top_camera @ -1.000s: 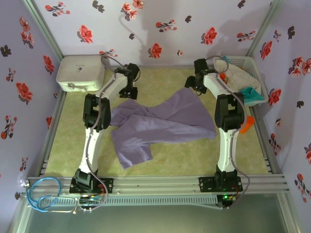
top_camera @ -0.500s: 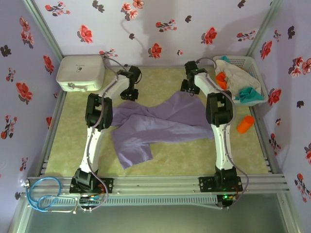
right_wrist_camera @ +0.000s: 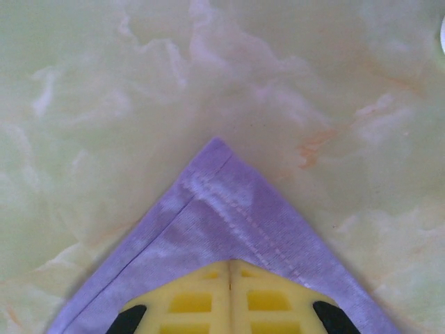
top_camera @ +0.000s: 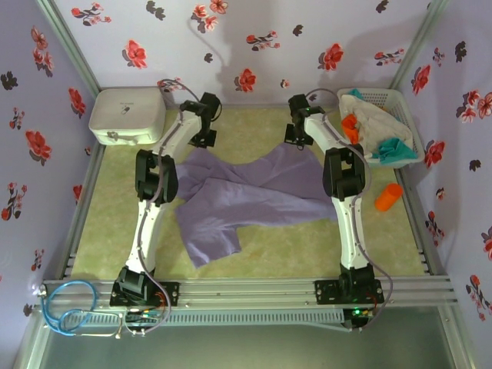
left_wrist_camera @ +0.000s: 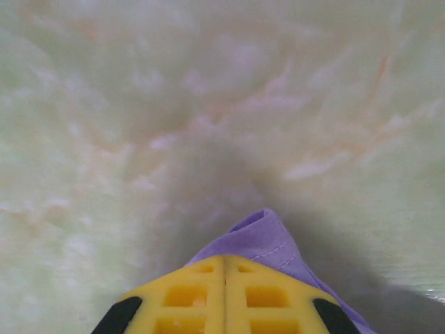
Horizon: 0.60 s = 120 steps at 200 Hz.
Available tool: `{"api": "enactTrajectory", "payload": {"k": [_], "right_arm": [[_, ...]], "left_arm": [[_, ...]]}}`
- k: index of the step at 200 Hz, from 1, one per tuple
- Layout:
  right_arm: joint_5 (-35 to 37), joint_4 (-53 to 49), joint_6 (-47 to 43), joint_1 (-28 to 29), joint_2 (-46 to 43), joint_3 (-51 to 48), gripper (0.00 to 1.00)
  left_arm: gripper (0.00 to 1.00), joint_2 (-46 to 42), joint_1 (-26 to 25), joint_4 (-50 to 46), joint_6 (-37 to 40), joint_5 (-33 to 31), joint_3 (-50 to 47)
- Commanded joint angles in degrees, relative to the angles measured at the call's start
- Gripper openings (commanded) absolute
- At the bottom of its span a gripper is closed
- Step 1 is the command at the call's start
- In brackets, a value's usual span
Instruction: Fold and stack the t-shirts
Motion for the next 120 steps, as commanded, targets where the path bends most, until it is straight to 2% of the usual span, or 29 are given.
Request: {"api": "enactTrajectory", "payload": {"k": [1,29,64,83,115,120], "right_arm": [[1.10,1.62,2.26,0.27,-7.14,-1.22,0.00],[3.81,6.71,5.04,0.16,-13.83,-7.63,0.00],[9.58,17.92,7.62,0.14,-23.50,-20.26,0.00],[10.82,20.72,7.74,0.14,-25.58,-22.86,0.00],[7.89,15.73,7.30,0.18,-23.86,-20.01,0.00],[7.03,15.76,7.21,0.28,-24.10,-20.57,0.05]], "left_arm": [[0.00,-0.13,0.55,-3.37,3.94,-5.00,6.63],[0.00,-0.28,0.79,-2.14,5.82,-9.15,10.63],[0.00,-1.49,2.66,0.99,5.26,-9.91,13.14],[0.00,-2.51,2.58,6.11,8.51,-9.87,13.02],[0.00,-1.38,-0.08,15.33,19.00,-9.22,12.78],[0.00,-0.77,-0.71,16.32,20.52,-9.42,12.92]]}}
